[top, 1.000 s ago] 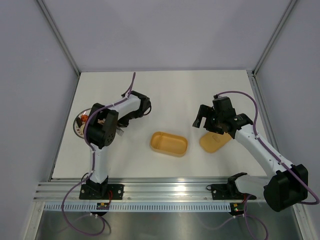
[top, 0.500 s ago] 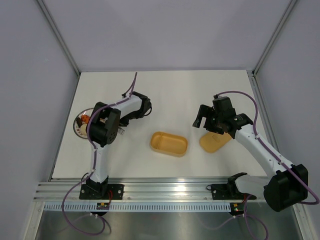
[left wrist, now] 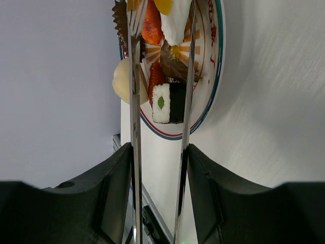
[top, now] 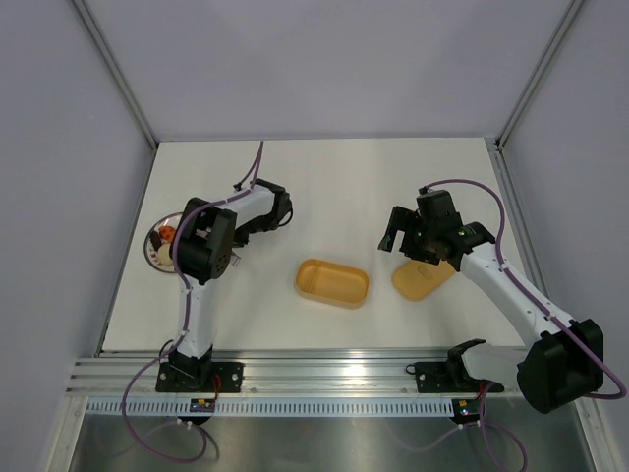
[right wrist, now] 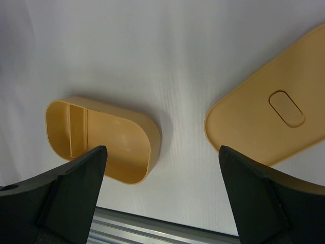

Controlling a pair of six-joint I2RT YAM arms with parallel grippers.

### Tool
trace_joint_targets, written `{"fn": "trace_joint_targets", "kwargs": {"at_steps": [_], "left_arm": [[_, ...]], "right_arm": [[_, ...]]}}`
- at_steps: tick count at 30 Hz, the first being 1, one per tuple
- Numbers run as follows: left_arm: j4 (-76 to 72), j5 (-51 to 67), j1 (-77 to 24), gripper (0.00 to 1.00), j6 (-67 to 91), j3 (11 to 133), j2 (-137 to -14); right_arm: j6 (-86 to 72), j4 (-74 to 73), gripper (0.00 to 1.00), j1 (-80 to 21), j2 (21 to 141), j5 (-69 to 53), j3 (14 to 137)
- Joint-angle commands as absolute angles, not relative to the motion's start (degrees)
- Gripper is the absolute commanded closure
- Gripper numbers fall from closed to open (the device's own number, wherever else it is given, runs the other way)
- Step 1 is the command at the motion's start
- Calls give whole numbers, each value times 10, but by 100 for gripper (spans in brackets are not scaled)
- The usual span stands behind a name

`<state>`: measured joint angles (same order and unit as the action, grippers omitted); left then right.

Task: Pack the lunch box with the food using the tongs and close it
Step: Pick up the fake food from the plate.

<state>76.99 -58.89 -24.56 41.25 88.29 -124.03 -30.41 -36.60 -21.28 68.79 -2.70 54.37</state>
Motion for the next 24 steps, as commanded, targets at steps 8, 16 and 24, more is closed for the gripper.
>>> {"fn": "trace_joint_targets", "kwargs": {"at_steps": [8,16,24], "left_arm": [[885,-637,-243,86,444,912,-1215],[887,-649,-258,100,447,917,-1165],[887,-658,-265,100,444,896,-1096]], "right_arm": [[-296,-353,0,-216,691,-33,561],[-300,-353,0,-216,693,-33,564],[-307,-355,1,-216,692,-30,567]]}}
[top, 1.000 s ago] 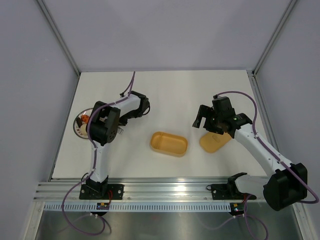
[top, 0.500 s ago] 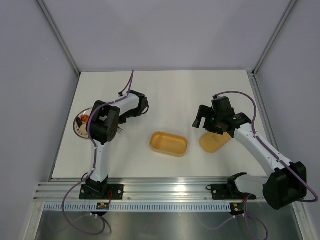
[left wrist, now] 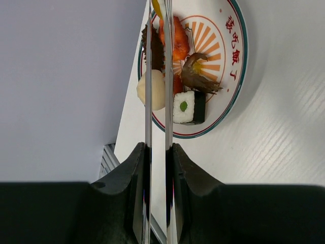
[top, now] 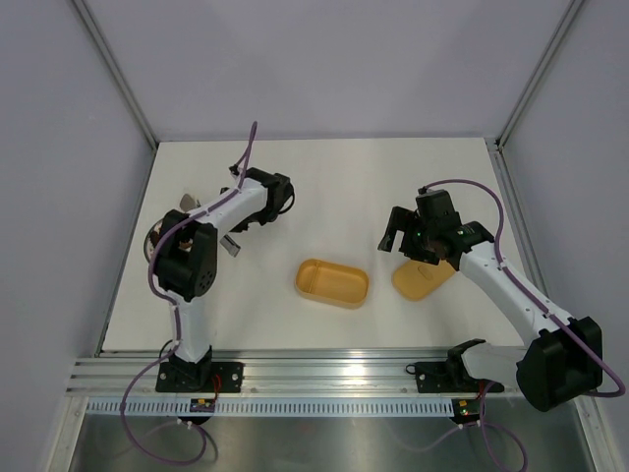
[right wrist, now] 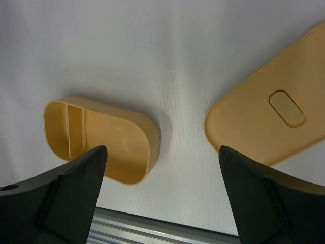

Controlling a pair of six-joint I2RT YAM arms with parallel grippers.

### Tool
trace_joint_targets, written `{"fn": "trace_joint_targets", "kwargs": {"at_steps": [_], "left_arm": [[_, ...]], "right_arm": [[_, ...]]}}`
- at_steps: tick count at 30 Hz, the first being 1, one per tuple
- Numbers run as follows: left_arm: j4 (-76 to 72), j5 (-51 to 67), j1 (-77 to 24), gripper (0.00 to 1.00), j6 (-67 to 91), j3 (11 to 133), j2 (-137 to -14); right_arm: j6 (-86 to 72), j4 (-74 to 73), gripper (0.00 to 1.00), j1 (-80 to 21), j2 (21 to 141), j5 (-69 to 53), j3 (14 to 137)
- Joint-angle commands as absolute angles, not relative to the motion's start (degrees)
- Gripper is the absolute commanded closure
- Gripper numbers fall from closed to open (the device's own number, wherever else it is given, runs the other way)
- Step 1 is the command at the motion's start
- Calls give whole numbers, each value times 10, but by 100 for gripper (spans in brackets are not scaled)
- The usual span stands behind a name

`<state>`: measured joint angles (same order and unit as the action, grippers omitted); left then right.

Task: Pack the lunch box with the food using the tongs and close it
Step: Pick up the fake food from the plate.

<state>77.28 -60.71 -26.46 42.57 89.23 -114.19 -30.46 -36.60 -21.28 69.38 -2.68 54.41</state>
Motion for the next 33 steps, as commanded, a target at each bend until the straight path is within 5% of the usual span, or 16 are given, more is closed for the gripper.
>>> {"fn": "trace_joint_targets", "kwargs": {"at_steps": [1,21,33], "left_arm": [[886,-658,-266,100,444,893,-1091],[888,-591,-497,100,378,916,-940],[888,-543,-519,100,367,920,-853]], "right_arm": [[-308,-355,0,-215,692,-31,567],[-295,-419,6,-226,694,3,571],[-484,-408,11,-488,652,100,417]]}}
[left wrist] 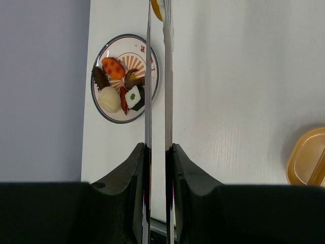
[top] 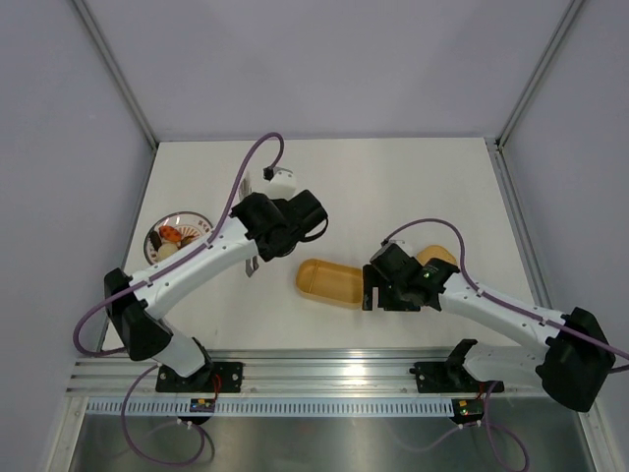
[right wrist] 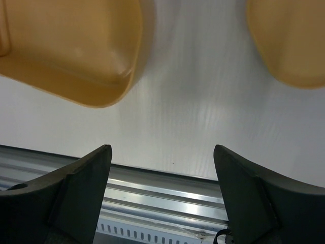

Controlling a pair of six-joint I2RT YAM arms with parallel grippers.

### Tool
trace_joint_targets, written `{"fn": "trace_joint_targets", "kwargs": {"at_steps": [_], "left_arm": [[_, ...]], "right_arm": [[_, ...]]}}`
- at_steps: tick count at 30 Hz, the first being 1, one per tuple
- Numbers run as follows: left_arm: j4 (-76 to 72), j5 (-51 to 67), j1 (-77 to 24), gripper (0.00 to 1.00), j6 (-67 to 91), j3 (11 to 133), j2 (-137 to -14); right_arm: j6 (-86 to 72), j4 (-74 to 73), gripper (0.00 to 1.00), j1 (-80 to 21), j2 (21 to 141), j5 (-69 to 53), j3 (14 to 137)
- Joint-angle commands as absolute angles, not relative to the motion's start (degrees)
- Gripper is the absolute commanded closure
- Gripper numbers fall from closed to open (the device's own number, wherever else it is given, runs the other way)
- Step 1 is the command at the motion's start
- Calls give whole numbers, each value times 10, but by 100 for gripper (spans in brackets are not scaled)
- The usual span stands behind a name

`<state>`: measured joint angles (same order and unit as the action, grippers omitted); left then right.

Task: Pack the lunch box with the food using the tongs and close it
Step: Pick up the fake food from the plate, then move the packing box to the center of the board.

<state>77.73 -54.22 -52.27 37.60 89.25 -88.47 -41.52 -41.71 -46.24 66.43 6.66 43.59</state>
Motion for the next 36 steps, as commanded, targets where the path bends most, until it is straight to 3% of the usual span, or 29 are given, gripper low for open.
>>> {"fn": "trace_joint_targets", "kwargs": {"at_steps": [1,8,15,26,31,36], "left_arm": [[887,-542,-518,100,362,925,-853],[887,-551,-514,100,358,951,-861],[887,-549,-500,100,363,934,-843],[872,-535,-446,100,347,889,-787],[831,-511,-432,100,322,875,-790],[793,-473,-435,100,311,872,-827]], "right_arm": [[-497,-401,11,-510,666,102,414],[-469,-387,11,-555,799,132,472],[-375,-348,9,-553,919,199,605],[-317,-257,8,-519,1085,176,787],[-335,-218,7,-499,1068,162,782],[-356,-228,3,-476,936,182,691]]}}
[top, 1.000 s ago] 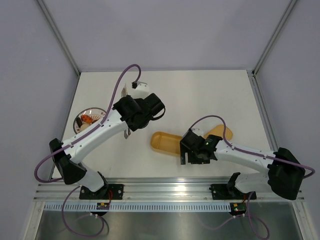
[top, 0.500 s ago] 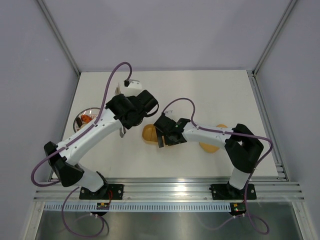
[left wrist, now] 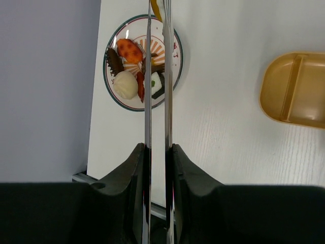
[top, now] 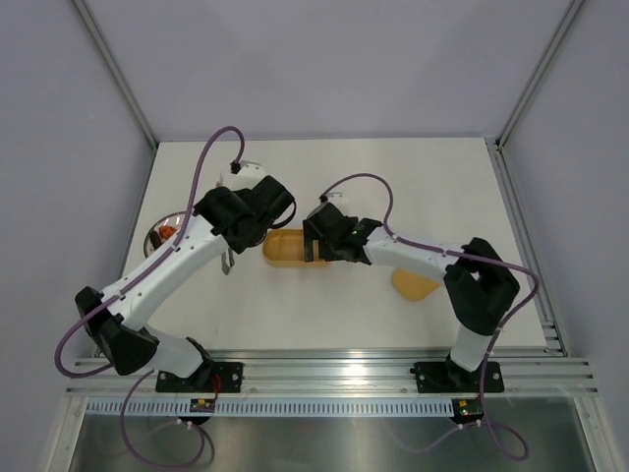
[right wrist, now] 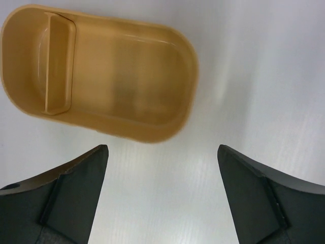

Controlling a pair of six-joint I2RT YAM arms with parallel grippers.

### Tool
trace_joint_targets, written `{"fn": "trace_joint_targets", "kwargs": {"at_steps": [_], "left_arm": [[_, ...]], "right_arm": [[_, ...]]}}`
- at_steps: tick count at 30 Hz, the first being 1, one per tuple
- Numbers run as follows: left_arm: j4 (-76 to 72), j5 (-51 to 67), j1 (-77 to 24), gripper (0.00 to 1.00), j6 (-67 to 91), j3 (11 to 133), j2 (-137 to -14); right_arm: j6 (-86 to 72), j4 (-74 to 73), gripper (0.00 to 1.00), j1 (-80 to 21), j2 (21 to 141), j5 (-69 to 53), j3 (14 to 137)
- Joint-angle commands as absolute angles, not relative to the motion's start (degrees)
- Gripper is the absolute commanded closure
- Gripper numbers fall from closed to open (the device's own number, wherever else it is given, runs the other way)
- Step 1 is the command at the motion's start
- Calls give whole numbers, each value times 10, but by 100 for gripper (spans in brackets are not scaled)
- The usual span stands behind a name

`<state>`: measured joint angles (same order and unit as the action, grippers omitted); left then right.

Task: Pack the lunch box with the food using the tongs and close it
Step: Move the packing box to the center of the board, then place the fake food in the packing box.

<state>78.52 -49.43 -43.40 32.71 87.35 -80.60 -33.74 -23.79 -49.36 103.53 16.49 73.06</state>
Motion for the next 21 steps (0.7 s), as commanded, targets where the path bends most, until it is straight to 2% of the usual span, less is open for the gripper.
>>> {"fn": "trace_joint_targets", "kwargs": {"at_steps": [1,9,16,21], "left_arm": [[788,-469,-438,100,311,871,-835],[787,-486,-522,100,341,882,-938],[802,-478,-601,100,371,899,-1006],[816,-470,-643,100,394,907,-1034]], "right_arm": [[-361,-240,3,-466,914,182,673],[-404,-336,1,-331,692,142,501],[-420,-423,1,-266,544,147,458],[-418,-467,0,-232,490,149,461]]}}
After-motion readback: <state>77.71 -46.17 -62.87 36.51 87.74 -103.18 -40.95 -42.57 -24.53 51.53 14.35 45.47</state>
